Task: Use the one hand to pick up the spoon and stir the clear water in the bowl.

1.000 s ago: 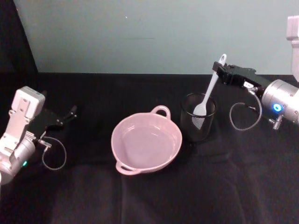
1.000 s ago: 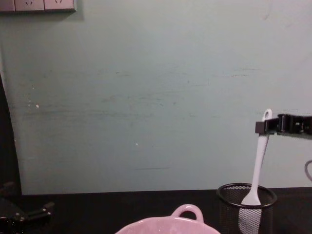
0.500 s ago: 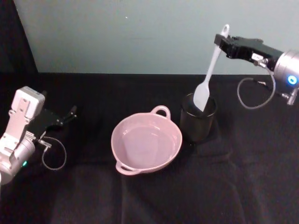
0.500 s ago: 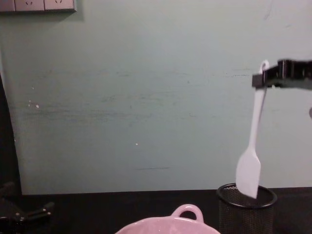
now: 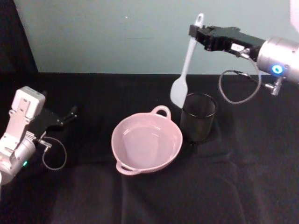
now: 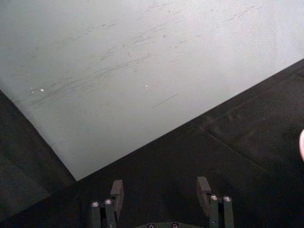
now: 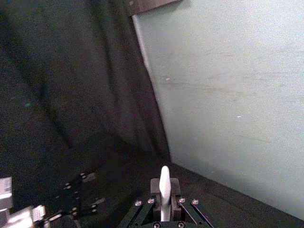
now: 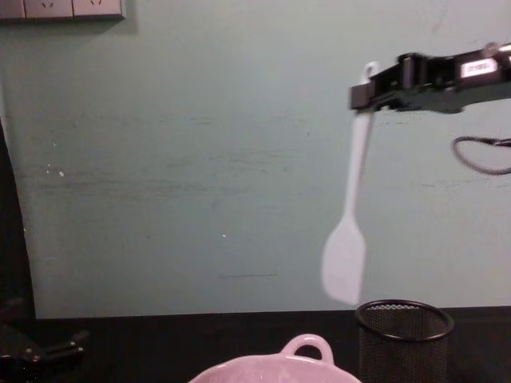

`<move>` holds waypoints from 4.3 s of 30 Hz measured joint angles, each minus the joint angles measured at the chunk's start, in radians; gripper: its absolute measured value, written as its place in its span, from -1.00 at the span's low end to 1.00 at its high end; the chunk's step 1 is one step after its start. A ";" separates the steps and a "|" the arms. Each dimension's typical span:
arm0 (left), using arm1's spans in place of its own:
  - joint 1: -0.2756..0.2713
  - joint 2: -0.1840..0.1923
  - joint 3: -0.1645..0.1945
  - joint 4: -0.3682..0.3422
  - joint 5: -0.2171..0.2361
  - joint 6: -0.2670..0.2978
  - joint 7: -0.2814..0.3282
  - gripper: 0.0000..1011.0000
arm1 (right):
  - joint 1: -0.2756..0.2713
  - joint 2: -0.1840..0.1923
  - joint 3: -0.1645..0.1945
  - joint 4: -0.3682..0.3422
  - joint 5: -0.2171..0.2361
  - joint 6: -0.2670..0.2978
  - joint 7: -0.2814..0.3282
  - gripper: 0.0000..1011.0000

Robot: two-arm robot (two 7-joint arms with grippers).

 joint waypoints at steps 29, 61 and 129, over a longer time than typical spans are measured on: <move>0.000 0.000 0.000 0.000 0.000 0.000 0.000 1.00 | 0.024 -0.108 -0.232 0.197 -0.101 -0.185 0.188 -0.76; 0.000 0.000 0.000 0.000 0.000 0.000 0.000 1.00 | 0.031 -0.228 -0.230 0.396 -0.277 -0.333 0.226 -0.76; 0.000 0.000 0.000 0.000 0.000 0.000 0.000 1.00 | -0.078 -0.261 -0.115 0.333 -0.456 -0.399 0.192 -0.76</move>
